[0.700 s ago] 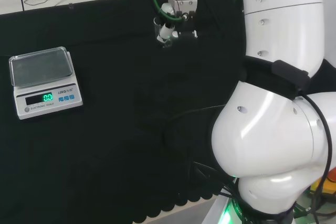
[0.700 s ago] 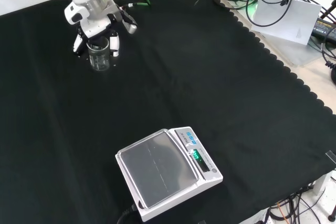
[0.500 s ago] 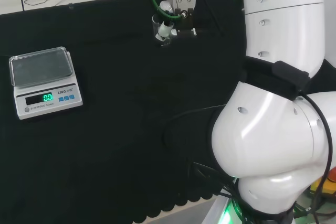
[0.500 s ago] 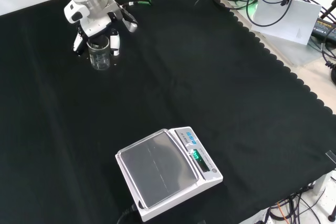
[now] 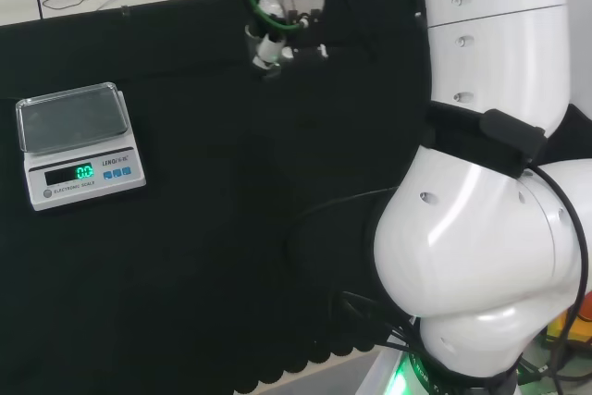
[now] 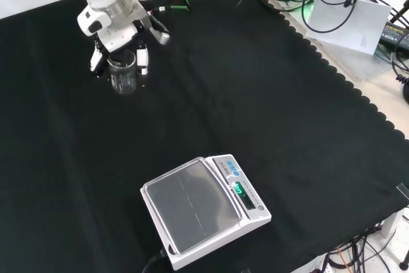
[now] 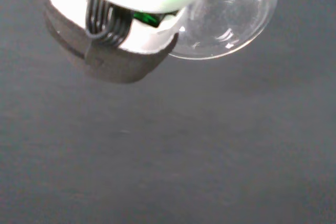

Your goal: Put the beaker on the electronic balance.

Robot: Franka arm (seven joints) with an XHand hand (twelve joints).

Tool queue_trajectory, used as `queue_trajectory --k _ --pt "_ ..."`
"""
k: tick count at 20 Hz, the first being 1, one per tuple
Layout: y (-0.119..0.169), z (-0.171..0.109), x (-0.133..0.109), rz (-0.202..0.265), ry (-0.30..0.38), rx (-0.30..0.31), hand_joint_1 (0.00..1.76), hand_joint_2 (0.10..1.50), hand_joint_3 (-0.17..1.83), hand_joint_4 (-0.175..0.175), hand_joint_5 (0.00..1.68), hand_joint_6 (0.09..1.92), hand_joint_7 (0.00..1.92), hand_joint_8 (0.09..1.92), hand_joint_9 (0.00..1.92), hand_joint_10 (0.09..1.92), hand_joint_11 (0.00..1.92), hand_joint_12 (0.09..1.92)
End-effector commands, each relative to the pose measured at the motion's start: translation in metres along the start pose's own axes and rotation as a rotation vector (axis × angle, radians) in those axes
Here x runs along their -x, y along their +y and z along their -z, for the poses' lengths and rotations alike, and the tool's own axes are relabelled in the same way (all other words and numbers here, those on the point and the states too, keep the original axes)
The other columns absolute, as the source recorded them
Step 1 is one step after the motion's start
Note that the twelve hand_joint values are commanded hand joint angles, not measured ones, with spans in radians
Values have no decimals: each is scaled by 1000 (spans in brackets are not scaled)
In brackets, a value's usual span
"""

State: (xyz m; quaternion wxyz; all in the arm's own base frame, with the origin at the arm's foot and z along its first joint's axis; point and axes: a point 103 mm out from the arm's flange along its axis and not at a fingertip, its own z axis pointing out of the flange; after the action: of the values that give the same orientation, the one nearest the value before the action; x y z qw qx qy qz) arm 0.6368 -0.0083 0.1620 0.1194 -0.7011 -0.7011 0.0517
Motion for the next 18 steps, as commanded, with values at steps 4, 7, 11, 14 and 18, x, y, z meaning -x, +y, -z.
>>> queue_trajectory --k 4,7,11,14,18 --pt "21 8 -145 249 -23 -9 1178 924 585 31 840 1332 816 1439 1006 1208 1200 975" --pt "21 0 -187 324 -25 -28 1179 917 596 31 847 1327 818 1439 1012 1208 1197 977" --pt "20 -10 -237 404 -28 -47 1180 913 601 31 849 1325 820 1439 1014 1209 1195 977" --pt "17 -16 -262 447 -29 -62 1181 912 602 31 850 1325 821 1438 1015 1209 1194 977" --pt "9 -29 -285 498 -32 -86 1184 900 619 31 858 1318 828 1433 1018 1209 1191 981"
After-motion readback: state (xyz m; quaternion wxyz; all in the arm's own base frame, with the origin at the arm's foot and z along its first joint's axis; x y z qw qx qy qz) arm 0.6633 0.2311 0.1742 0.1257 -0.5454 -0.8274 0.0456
